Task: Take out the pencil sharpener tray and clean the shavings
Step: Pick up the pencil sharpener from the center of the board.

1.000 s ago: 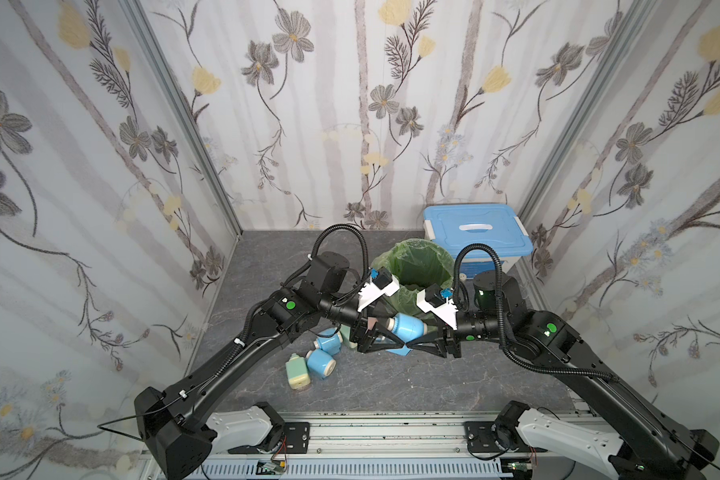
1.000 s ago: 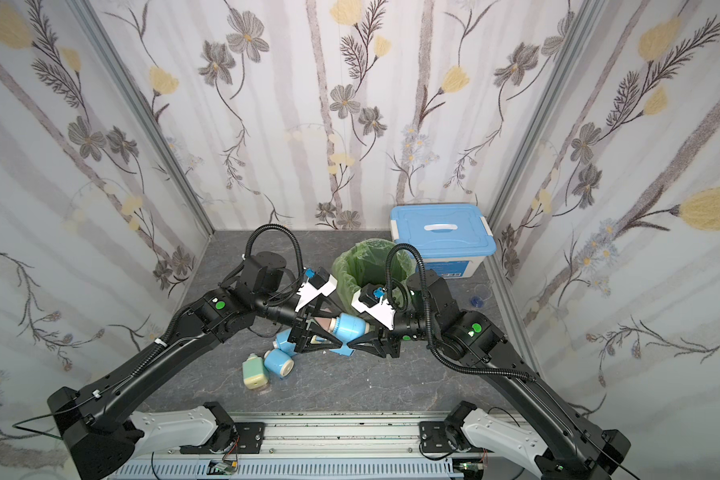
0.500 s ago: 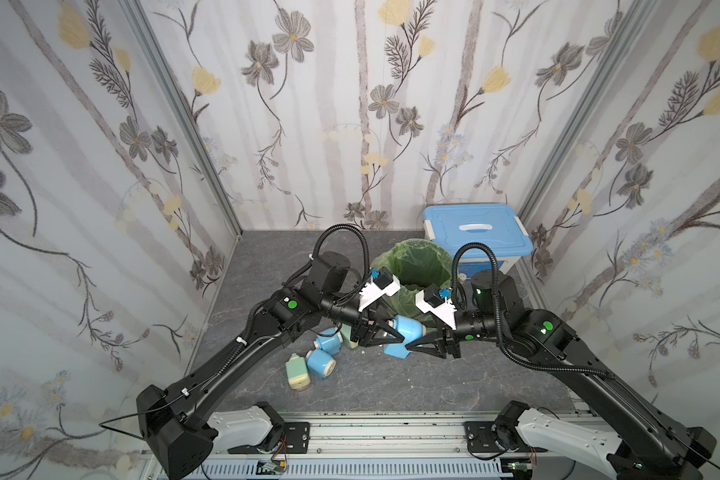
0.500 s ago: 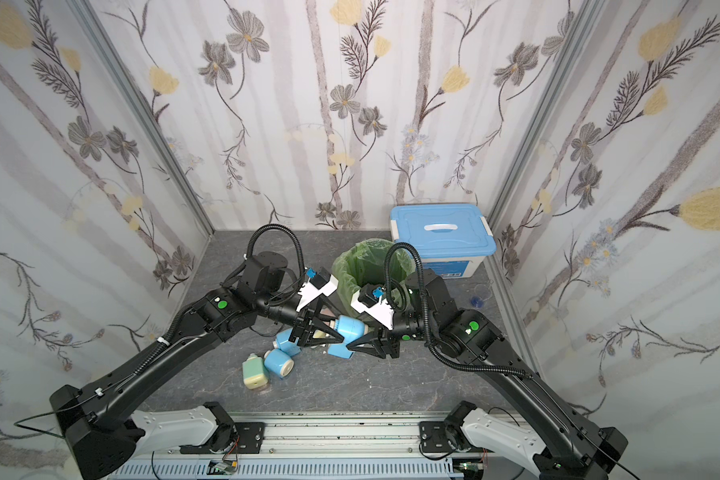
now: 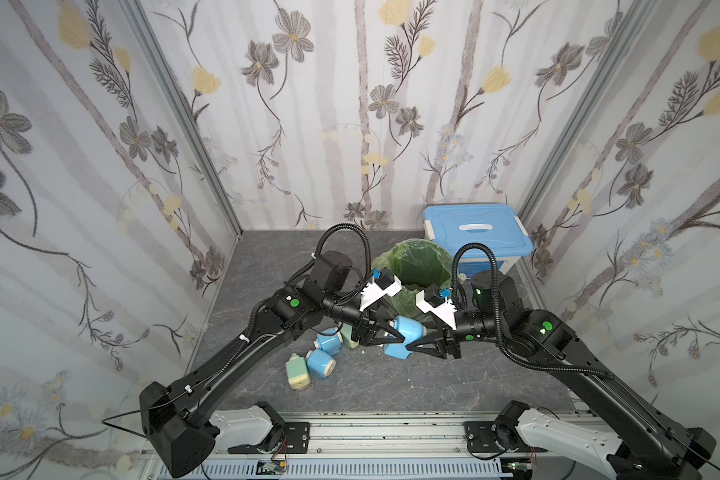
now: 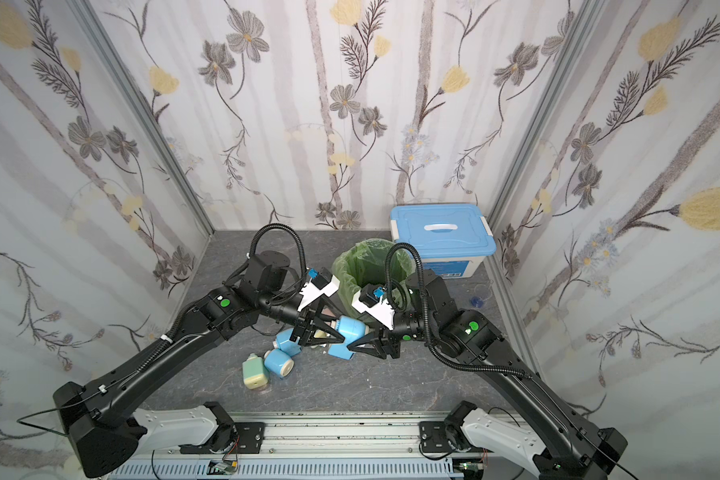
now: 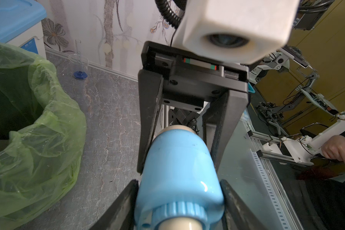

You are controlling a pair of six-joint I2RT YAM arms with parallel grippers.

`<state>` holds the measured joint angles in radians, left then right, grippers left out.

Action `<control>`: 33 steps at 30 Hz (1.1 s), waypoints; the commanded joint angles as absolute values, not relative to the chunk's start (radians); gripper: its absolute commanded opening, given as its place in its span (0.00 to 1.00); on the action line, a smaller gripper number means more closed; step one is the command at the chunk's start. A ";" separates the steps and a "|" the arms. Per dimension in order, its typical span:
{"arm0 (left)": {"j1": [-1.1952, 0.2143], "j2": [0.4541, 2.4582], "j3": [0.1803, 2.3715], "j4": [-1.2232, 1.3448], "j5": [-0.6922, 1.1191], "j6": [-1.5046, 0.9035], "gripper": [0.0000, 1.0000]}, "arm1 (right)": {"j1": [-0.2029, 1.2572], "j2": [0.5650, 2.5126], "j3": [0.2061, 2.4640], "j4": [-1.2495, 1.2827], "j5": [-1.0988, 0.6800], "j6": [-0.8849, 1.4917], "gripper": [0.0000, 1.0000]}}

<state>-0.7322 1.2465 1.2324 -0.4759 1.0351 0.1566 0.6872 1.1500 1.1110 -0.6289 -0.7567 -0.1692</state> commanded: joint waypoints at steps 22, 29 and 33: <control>-0.733 1.251 1.250 -0.478 1.059 0.177 0.37 | 0.686 1.175 1.125 -0.555 -0.811 -0.189 0.50; -0.733 1.248 1.249 -0.492 1.061 0.182 0.52 | 0.677 1.172 1.135 -0.551 -0.825 -0.189 0.50; -0.733 1.245 1.247 -0.493 1.068 0.182 0.61 | 0.673 1.168 1.134 -0.549 -0.831 -0.189 0.50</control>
